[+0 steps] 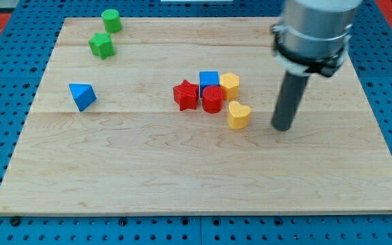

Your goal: Slide the yellow heart closer to the group of the blocks

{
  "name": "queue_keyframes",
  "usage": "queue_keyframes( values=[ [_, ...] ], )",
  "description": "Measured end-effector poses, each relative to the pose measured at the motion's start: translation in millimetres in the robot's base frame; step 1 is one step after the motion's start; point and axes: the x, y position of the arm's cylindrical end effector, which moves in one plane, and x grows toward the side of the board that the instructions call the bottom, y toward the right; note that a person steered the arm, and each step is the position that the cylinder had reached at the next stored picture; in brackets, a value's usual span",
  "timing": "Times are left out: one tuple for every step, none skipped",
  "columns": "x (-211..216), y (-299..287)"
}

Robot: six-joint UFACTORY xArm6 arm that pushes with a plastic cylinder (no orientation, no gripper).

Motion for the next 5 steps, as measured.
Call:
queue_keyframes(
  values=[
    [-15,-69],
    [7,-188],
    [17,-202],
    [74,-164],
    [81,-228]
  ],
)
